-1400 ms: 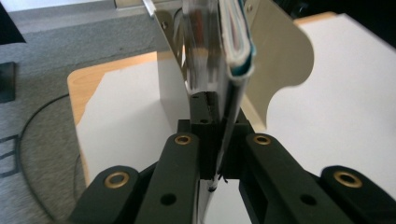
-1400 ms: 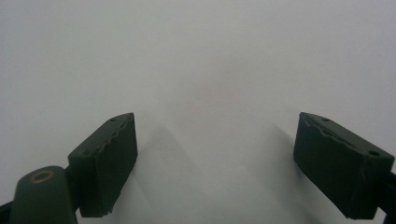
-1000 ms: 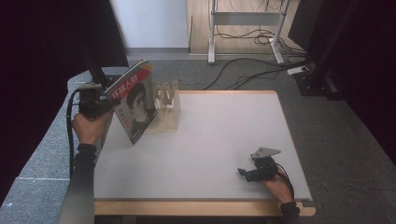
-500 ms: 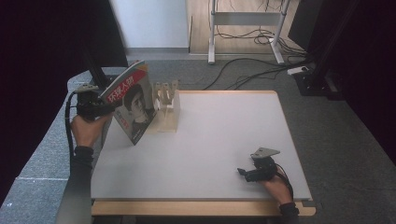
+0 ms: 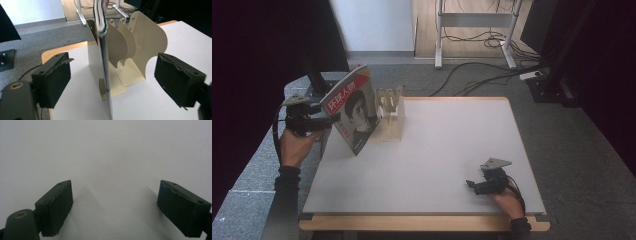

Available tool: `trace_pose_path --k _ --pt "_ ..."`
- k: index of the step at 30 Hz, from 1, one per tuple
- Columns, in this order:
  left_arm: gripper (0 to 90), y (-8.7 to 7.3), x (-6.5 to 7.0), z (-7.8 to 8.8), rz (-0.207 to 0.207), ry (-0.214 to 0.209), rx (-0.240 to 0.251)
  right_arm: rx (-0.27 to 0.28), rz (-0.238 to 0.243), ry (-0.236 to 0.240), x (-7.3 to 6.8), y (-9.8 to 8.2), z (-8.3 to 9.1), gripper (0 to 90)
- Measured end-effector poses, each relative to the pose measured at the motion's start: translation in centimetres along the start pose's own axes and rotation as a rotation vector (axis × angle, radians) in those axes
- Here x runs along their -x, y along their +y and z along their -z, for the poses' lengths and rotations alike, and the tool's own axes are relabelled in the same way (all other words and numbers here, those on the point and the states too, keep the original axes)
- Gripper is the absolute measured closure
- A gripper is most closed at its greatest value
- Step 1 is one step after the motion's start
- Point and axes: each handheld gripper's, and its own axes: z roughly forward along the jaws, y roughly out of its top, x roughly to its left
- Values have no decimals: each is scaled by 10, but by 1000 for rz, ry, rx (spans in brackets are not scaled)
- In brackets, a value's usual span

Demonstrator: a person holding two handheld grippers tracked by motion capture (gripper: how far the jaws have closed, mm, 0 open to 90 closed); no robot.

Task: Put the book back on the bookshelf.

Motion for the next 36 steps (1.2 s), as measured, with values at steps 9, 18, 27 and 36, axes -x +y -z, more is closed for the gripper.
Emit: trace_pose_path --k 9,18,27,36 --pt "5 -13 17 18 -55 -16 -29 0 3 0 0 0 0 124" --pt "3 -29 41 34 -88 -56 -46 1 5 0 0 0 0 125" --pt "0 -41 64 19 -135 -124 -69 0 3 -1 0 0 0 125" --pt "0 -49 89 -17 -172 -198 -88 1 3 -1 0 0 0 125"
